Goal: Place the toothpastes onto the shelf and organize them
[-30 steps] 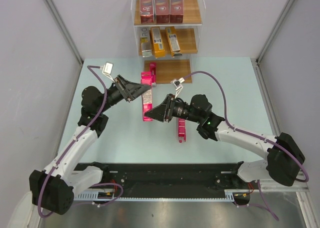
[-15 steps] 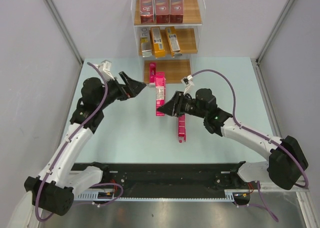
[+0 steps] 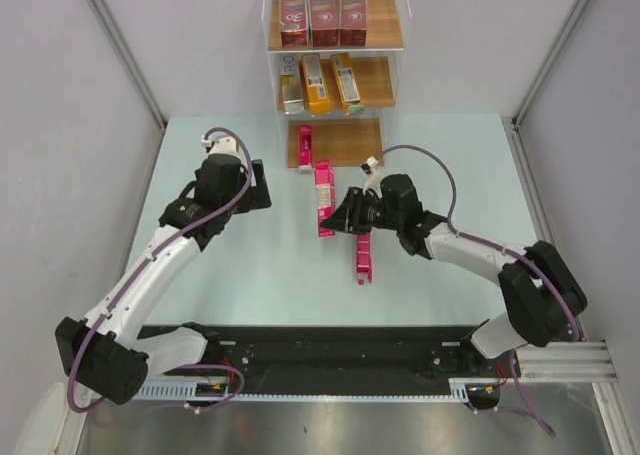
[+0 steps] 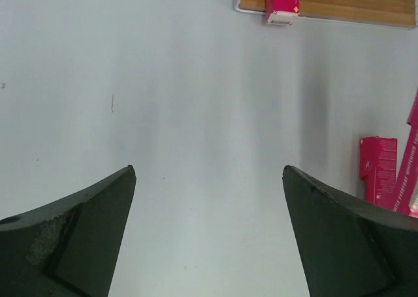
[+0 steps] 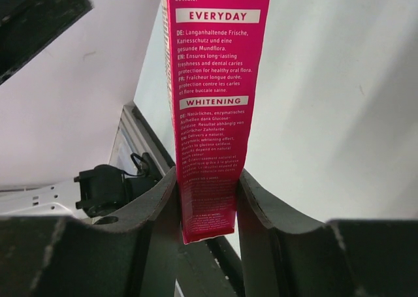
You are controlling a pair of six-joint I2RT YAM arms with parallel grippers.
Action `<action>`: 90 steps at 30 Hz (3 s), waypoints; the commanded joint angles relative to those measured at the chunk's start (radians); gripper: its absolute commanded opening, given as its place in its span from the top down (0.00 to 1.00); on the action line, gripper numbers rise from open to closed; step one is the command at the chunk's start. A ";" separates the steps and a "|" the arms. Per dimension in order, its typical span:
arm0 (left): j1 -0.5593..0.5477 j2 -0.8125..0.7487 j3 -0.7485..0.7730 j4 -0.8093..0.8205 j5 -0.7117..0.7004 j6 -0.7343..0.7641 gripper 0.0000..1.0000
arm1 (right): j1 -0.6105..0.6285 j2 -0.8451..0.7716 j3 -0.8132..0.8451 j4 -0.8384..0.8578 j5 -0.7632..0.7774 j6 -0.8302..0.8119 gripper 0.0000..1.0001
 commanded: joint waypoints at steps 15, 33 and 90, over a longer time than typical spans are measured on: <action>-0.032 0.007 -0.035 0.051 0.010 0.054 0.00 | -0.185 0.657 0.513 0.174 -0.157 0.087 0.75; -0.103 0.025 -0.063 0.088 0.061 0.044 0.00 | -0.233 0.980 0.954 -0.144 -0.090 0.089 0.39; -0.143 0.051 -0.082 0.085 0.033 0.039 0.00 | -0.222 1.020 0.909 -0.053 0.054 0.210 0.99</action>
